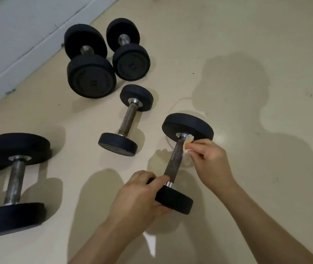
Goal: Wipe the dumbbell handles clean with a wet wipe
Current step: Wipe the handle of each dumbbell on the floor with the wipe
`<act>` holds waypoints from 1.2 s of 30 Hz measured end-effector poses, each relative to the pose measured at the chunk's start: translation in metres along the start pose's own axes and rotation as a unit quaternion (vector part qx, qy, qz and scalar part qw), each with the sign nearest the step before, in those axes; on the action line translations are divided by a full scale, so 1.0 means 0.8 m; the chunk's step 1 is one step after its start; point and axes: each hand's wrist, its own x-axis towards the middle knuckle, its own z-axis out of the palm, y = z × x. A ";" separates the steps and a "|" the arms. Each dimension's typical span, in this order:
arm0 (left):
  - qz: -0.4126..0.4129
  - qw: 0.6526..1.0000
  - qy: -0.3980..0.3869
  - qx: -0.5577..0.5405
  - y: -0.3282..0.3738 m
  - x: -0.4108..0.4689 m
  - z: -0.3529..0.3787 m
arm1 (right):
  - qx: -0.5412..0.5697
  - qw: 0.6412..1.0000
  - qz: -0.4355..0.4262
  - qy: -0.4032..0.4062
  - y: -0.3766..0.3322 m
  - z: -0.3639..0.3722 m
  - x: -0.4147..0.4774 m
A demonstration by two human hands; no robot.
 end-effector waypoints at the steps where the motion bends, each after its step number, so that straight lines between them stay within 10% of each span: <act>1: 0.012 1.000 -0.003 0.008 0.008 0.003 0.000 | -0.046 0.998 -0.034 0.018 0.002 0.004 0.002; 9: 0.107 0.993 -0.033 -0.023 0.024 0.014 0.011 | -0.194 0.978 -0.068 0.025 0.011 0.005 0.010; 16: 0.097 0.990 0.016 -0.100 0.005 0.008 0.018 | -0.114 0.986 -0.052 -0.107 -0.010 0.002 -0.020; 21: 0.091 0.985 0.030 -0.141 -0.006 0.009 0.017 | -0.114 0.993 0.008 -0.007 -0.008 0.011 0.006; 26: 0.091 0.987 0.010 -0.130 -0.005 0.010 0.015 | -0.113 0.976 -0.046 -0.181 -0.023 0.004 -0.029; 30: 0.080 0.988 0.006 -0.135 0.002 0.009 0.014 | -0.160 0.986 -0.021 -0.041 -0.012 0.015 0.016; 34: 0.086 0.988 0.001 -0.130 0.007 0.009 0.011 | -0.139 0.966 -0.087 -0.198 -0.025 0.013 -0.028; 36: 0.087 0.989 -0.005 -0.124 0.010 0.011 0.014 | -0.166 0.970 -0.098 -0.152 -0.009 0.009 0.002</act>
